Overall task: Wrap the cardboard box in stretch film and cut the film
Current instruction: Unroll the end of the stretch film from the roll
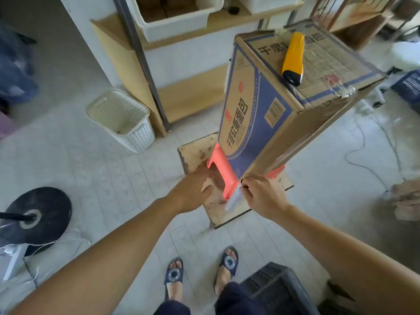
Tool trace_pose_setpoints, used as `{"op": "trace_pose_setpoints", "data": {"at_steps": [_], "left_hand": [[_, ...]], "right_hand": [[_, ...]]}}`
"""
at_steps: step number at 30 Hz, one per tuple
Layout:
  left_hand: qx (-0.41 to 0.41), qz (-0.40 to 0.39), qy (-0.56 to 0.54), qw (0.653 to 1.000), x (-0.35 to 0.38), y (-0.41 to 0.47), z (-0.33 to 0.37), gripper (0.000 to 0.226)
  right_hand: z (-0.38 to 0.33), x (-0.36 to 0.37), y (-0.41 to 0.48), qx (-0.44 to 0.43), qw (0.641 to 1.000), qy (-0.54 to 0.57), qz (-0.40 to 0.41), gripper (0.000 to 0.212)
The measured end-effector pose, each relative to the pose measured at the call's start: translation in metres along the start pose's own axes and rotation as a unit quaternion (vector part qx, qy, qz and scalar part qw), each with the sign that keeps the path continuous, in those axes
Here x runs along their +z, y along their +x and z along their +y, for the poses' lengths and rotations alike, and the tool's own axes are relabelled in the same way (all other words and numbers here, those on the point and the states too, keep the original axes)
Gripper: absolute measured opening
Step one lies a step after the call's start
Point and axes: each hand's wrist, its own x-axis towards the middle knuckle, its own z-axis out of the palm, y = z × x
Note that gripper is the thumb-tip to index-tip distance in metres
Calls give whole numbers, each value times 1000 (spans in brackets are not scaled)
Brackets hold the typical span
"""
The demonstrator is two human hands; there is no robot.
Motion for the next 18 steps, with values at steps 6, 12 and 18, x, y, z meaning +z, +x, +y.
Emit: {"op": "trace_pose_setpoints", "data": {"at_steps": [6, 12, 18], "left_hand": [[70, 17, -12, 997, -39, -13, -4, 51], [117, 148, -74, 979, -89, -24, 19, 45], [172, 213, -143, 951, -127, -45, 23, 37]], "right_hand": [[-79, -74, 28, -59, 995, -16, 85, 21], [-151, -132, 59, -54, 982, 25, 178, 33], [-186, -156, 69, -39, 968, 77, 235, 29]]}}
